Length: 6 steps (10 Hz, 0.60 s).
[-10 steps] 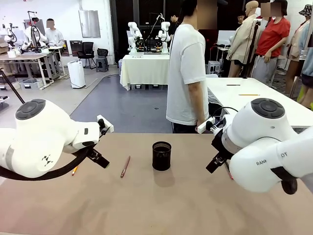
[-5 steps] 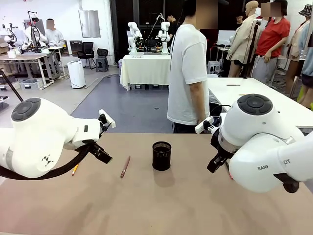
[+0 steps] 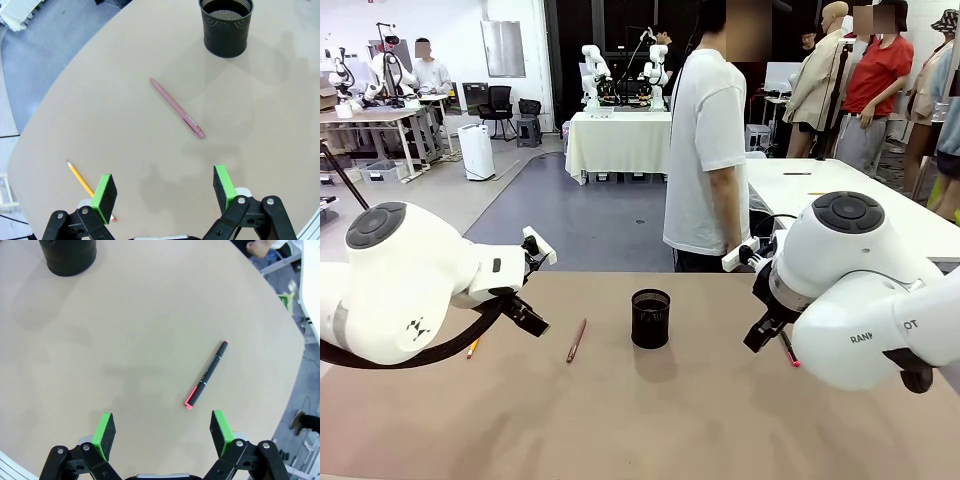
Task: Place the pens into the pen holder.
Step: Pick up a writing instrument from the table and place it into the Pen holder.
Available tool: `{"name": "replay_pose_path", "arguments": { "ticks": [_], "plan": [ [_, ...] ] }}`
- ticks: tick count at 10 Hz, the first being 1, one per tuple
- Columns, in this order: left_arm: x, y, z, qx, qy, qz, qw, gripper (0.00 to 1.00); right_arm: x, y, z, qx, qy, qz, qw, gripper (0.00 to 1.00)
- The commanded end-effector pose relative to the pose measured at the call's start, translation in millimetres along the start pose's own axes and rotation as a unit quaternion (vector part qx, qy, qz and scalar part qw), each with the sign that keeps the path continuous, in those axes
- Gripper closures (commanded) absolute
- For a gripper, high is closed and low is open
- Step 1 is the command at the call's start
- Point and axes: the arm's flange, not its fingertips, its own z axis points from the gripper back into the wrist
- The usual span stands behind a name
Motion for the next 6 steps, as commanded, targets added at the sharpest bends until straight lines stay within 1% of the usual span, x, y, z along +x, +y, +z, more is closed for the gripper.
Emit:
{"name": "replay_pose_path", "arguments": {
  "ticks": [1, 2, 3, 4, 5, 6],
  "plan": [
    [1.7, -0.1, 2.6, 0.001, 0.003, 0.006, 1.000, 0.00, -2.3, -0.8, -1.5, -0.007, -0.009, 0.014, 1.000, 0.00],
    [1.7, -0.1, 2.6, 0.001, 0.003, 0.006, 1.000, 0.00, -2.3, -0.8, -1.5, -0.007, -0.009, 0.014, 1.000, 0.00],
    [0.0, 0.0, 0.0, 0.000, 0.000, 0.000, 1.000, 0.00, 0.2, 0.4, 0.2, 0.000, 0.000, 0.000, 1.000, 0.00],
    [1.5, 0.6, -1.9, -0.042, 0.026, -0.003, 0.999, 0.00, 3.9, 0.2, 2.1, 0.042, -0.025, 0.010, 0.999, 0.00],
    [1.1, 2.3, -1.0, -0.074, 0.054, -0.011, 0.996, 0.00, 7.3, 0.7, 3.3, 0.084, -0.041, 0.005, 0.996, 0.00],
    [1.2, 3.0, 1.5, -0.097, 0.064, -0.018, 0.993, 0.00, 10.3, -0.9, 6.1, 0.115, -0.057, 0.006, 0.992, 0.00]
  ]
}}
